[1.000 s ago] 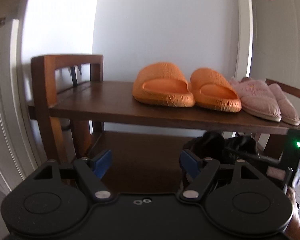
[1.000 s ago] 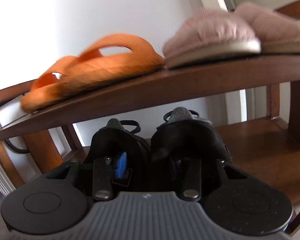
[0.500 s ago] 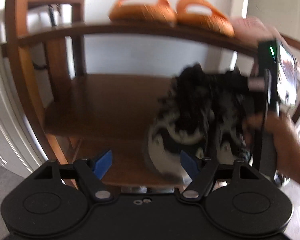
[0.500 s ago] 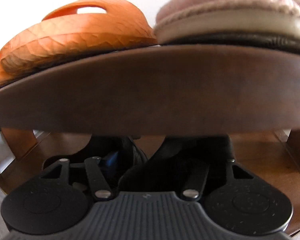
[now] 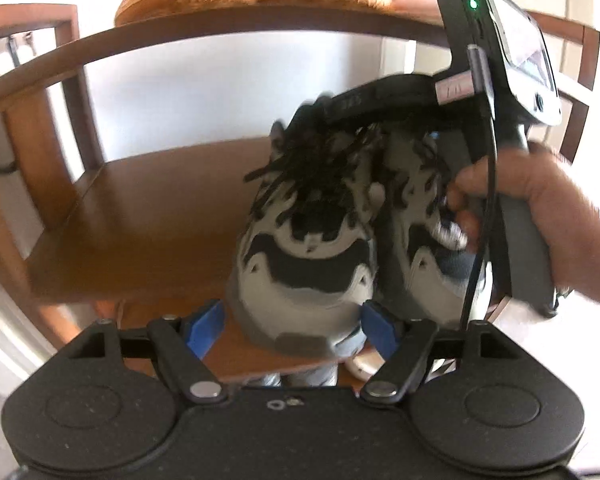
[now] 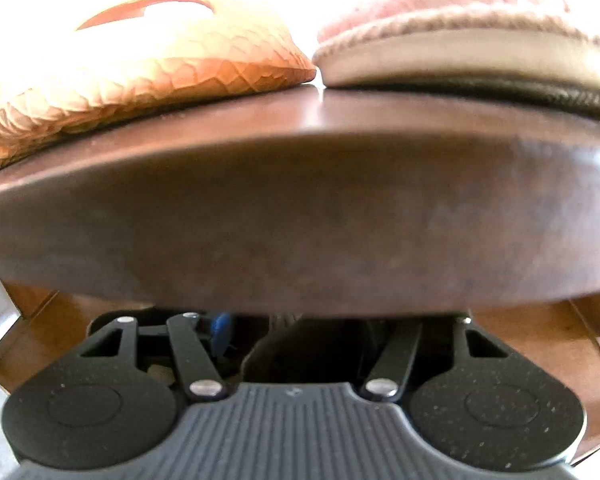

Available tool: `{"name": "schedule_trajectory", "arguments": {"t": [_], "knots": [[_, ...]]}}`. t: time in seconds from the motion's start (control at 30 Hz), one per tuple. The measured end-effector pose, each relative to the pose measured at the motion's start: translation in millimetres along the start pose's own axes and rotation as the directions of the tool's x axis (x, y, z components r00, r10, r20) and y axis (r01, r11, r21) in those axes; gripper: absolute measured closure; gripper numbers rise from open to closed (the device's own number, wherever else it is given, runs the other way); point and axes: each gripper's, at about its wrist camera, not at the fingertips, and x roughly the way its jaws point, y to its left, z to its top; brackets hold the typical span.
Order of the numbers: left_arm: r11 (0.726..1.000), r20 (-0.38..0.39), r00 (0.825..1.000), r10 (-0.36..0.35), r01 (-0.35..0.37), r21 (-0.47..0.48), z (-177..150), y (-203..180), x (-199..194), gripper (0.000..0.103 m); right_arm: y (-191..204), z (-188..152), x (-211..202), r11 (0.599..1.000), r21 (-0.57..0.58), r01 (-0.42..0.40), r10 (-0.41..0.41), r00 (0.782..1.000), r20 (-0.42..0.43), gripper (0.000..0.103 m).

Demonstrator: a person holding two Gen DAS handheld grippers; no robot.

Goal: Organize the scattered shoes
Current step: 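Push the sneakers onto the shelf below the orange slides with the right tool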

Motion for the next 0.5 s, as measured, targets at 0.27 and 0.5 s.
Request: {"name": "schedule_trajectory", "arguments": {"t": [0.27, 0.5], "knots": [[1.0, 0.0, 1.0, -0.013, 0.013, 0.01, 1, -4, 5, 0.029, 2, 1, -9, 1.0, 0.009, 0.021, -0.021, 1.0, -0.007, 0.033], [1.0, 0.011, 1.0, -0.022, 0.022, 0.005, 4, -3, 14, 0.029, 1, -7, -46, 0.998, -0.021, 0.065, -0.063, 0.995, 0.079, 0.013]]}}
